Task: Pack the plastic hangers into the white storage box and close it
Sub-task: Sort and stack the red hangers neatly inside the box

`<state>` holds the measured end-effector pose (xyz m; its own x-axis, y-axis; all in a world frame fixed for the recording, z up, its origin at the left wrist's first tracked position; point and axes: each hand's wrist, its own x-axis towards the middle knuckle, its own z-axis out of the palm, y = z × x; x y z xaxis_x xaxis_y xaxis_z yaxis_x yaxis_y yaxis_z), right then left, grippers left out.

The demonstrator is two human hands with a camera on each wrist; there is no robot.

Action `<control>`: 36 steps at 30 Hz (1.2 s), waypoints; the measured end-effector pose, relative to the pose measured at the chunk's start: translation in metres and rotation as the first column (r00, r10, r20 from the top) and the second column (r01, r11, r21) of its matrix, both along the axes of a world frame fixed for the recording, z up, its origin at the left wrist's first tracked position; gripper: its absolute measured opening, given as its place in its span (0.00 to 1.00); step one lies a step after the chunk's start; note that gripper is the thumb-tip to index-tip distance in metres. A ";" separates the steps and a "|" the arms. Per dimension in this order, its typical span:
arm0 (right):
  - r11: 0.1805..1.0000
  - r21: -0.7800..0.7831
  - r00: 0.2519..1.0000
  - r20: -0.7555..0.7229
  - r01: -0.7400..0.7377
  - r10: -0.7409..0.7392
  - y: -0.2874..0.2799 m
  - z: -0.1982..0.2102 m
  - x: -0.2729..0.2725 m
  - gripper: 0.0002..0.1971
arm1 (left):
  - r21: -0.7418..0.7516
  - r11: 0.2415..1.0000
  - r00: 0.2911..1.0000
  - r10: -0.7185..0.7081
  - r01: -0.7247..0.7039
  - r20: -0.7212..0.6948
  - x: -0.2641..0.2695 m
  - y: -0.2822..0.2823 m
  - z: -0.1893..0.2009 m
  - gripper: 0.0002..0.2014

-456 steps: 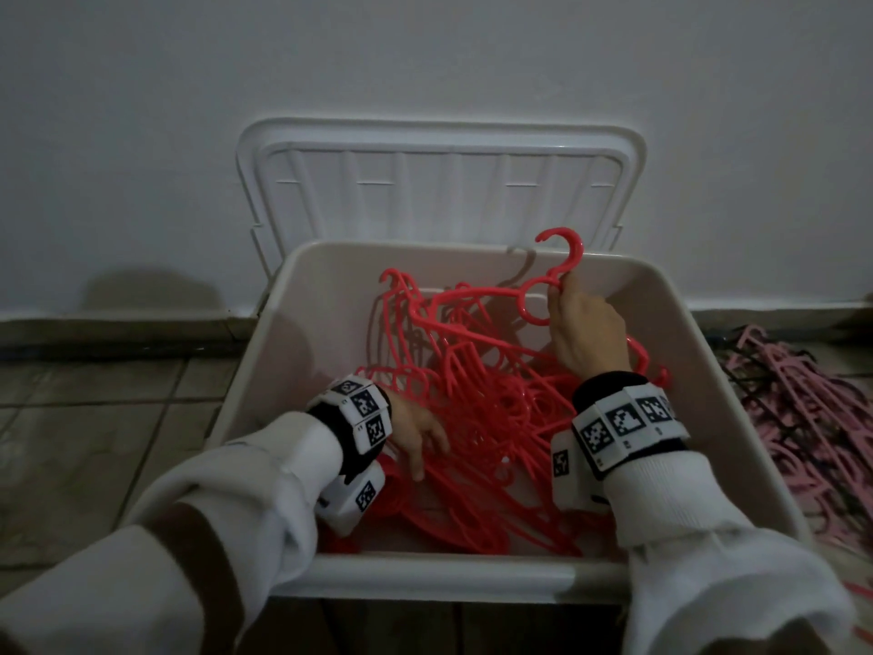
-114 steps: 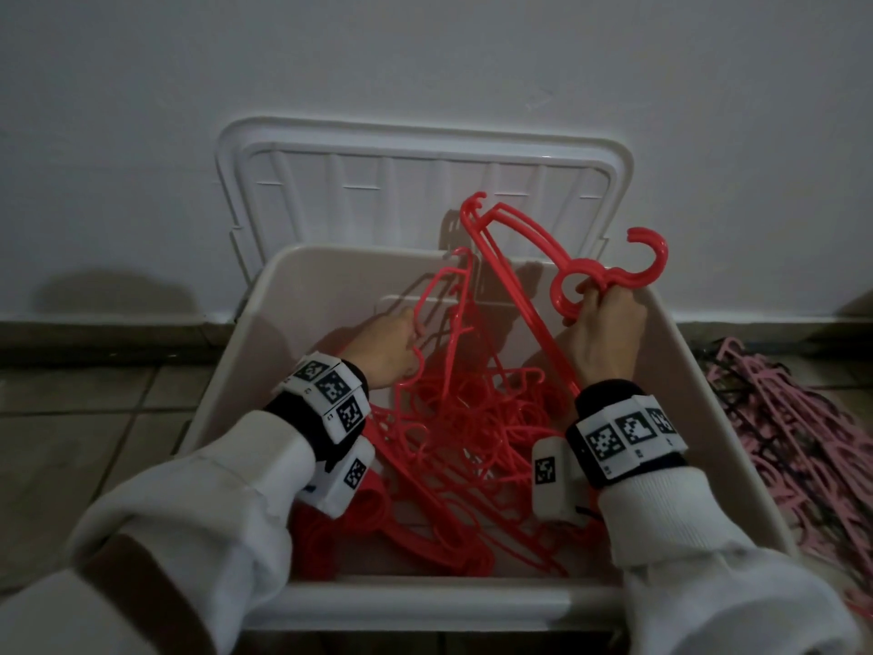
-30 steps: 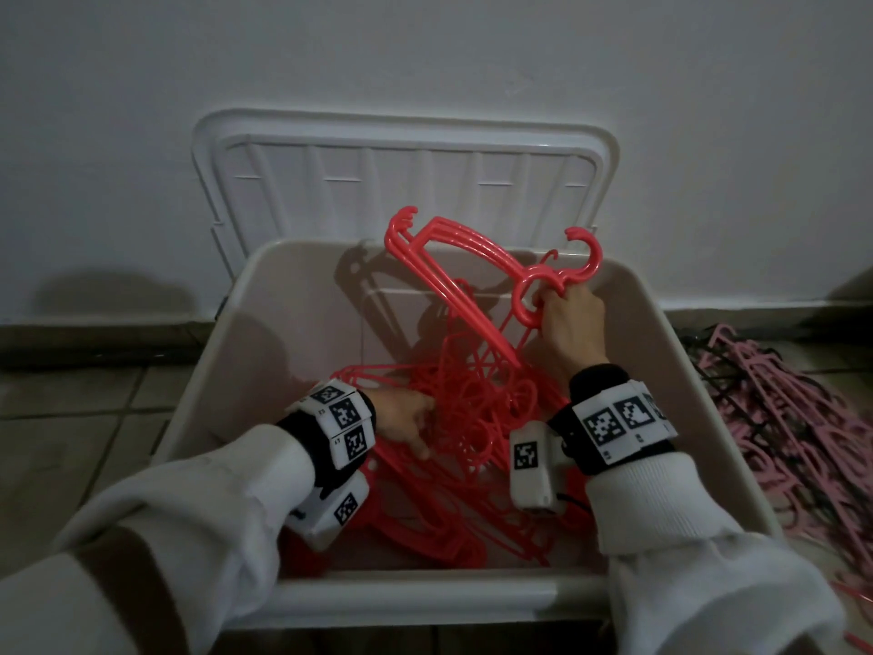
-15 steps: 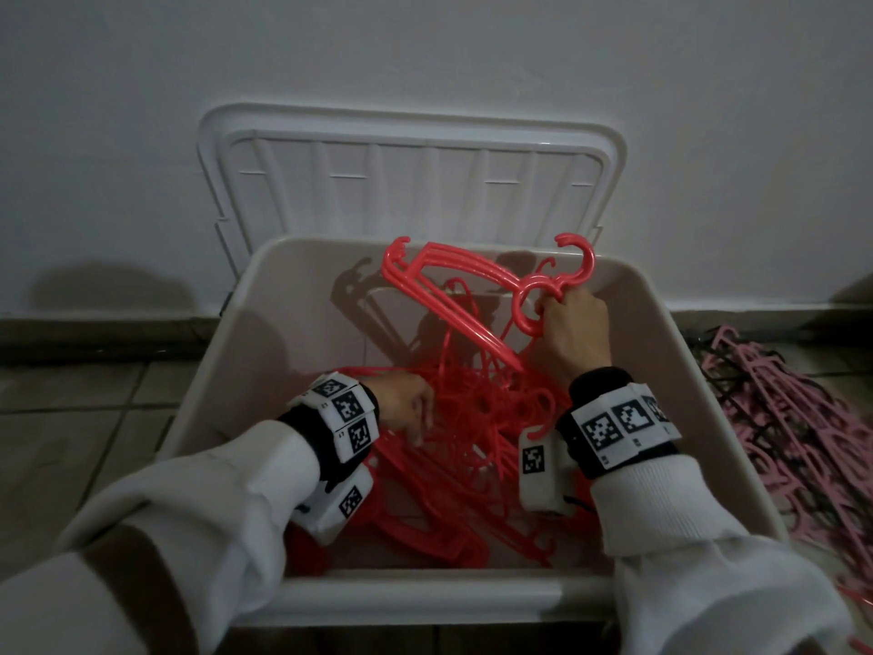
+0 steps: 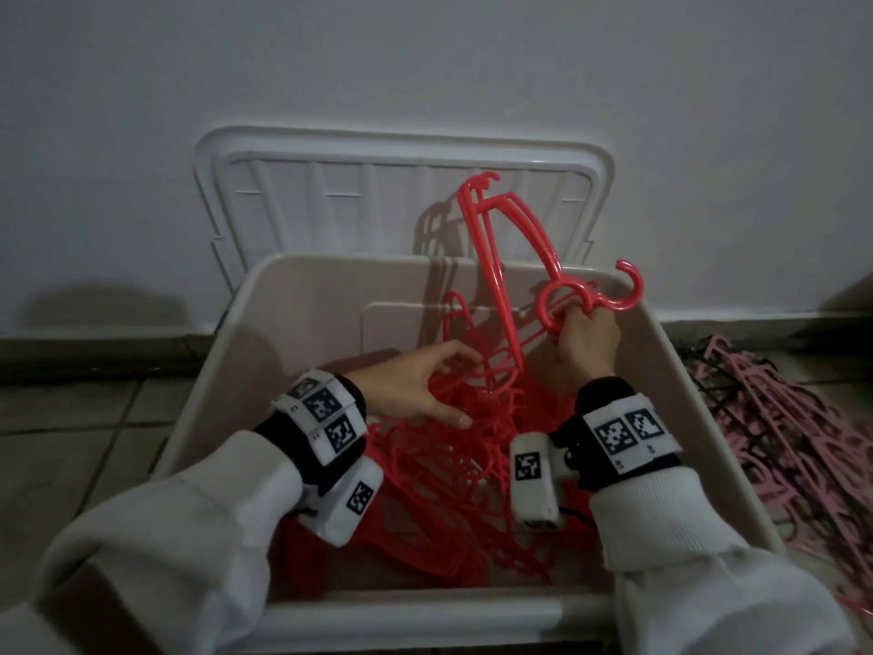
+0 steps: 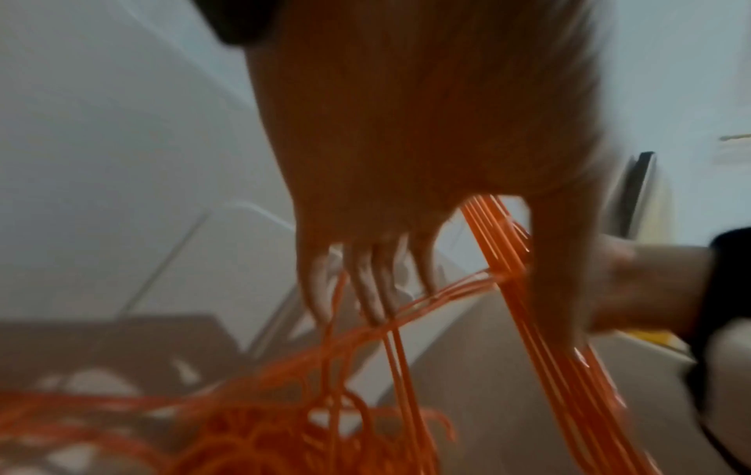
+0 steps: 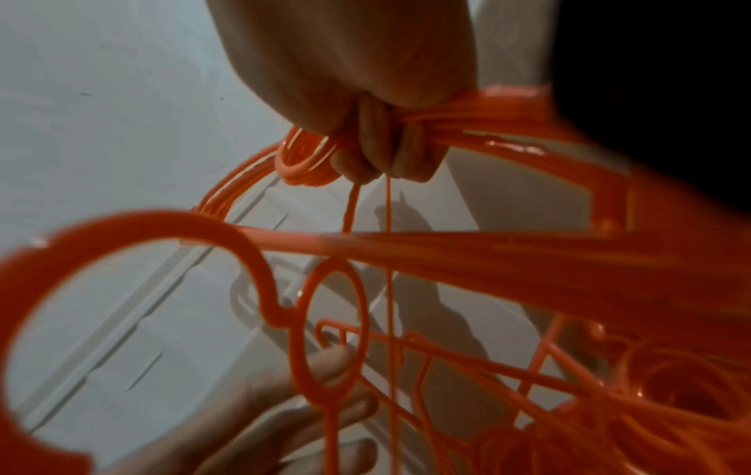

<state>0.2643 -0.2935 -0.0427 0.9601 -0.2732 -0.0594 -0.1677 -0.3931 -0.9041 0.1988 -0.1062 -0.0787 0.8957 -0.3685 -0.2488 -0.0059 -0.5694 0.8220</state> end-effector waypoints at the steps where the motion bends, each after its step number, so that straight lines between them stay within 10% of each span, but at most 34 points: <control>1: 0.999 0.045 1.000 -0.005 -0.001 0.001 0.001 -0.001 0.000 0.12 | 0.004 1.000 0.997 0.020 -0.020 0.071 -0.002 -0.003 0.000 0.24; 5: 0.993 0.122 1.000 -0.004 -0.004 0.005 0.005 -0.004 -0.001 0.17 | 0.124 0.989 0.974 0.055 -0.083 0.218 0.000 0.000 -0.004 0.16; 11: 0.967 0.254 0.995 -0.085 -0.023 0.046 0.008 -0.010 0.004 0.17 | 0.265 0.964 0.976 -0.046 -0.013 0.214 0.002 0.000 -0.005 0.34; 18: 0.945 0.323 0.993 -0.090 -0.045 0.079 0.006 -0.008 0.000 0.16 | 0.150 0.973 0.930 0.114 -0.176 0.349 0.004 0.007 0.003 0.11; 36: 0.987 -0.110 0.957 0.253 -0.116 0.141 -0.001 0.009 -0.004 0.13 | 0.501 0.853 0.945 -0.028 -0.147 0.325 0.003 0.037 0.034 0.13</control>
<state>0.2600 -0.2948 -0.0338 0.9664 -0.1391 0.2161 0.1250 -0.4803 -0.8682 0.2018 -0.0692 -0.0451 0.9733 -0.2097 -0.0931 -0.1614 -0.9141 0.3720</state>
